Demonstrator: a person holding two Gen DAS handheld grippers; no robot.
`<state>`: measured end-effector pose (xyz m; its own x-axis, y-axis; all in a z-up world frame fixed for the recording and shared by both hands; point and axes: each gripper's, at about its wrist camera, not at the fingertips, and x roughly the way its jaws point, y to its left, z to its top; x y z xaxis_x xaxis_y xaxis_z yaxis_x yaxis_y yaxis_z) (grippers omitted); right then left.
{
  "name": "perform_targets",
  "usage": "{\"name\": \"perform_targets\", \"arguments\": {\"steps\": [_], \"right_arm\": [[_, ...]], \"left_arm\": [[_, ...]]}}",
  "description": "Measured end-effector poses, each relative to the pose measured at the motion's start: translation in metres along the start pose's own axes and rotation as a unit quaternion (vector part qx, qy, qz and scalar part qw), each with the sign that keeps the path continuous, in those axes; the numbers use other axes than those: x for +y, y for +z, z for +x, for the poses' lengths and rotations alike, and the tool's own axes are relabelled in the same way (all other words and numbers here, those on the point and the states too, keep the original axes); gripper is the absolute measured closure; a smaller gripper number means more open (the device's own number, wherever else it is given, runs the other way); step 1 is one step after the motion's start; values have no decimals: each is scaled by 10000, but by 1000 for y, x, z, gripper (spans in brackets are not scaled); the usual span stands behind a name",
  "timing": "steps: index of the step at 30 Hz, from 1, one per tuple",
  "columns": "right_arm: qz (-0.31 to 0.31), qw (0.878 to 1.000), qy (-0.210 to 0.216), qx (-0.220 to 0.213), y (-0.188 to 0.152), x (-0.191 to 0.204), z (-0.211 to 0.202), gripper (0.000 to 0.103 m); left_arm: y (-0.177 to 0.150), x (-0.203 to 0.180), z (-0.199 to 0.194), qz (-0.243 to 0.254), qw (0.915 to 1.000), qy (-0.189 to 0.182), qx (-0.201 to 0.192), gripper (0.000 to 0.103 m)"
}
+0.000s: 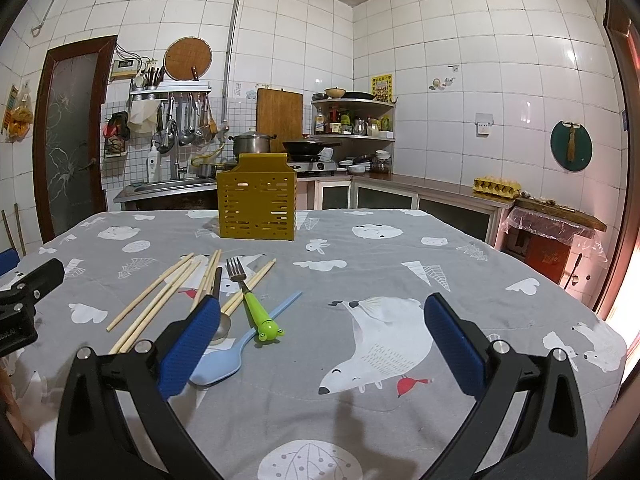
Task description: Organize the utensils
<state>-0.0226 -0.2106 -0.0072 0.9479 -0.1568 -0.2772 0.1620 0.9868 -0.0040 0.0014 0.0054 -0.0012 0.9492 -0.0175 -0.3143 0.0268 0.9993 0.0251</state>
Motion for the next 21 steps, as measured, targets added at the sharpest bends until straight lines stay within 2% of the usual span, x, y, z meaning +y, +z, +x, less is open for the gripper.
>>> {"name": "perform_targets", "arguments": {"steps": [21], "right_arm": [[-3,10000,-28,-8,0,0,-1,4]], "left_arm": [[0,1,1,-8,10000,24,27,5]]}}
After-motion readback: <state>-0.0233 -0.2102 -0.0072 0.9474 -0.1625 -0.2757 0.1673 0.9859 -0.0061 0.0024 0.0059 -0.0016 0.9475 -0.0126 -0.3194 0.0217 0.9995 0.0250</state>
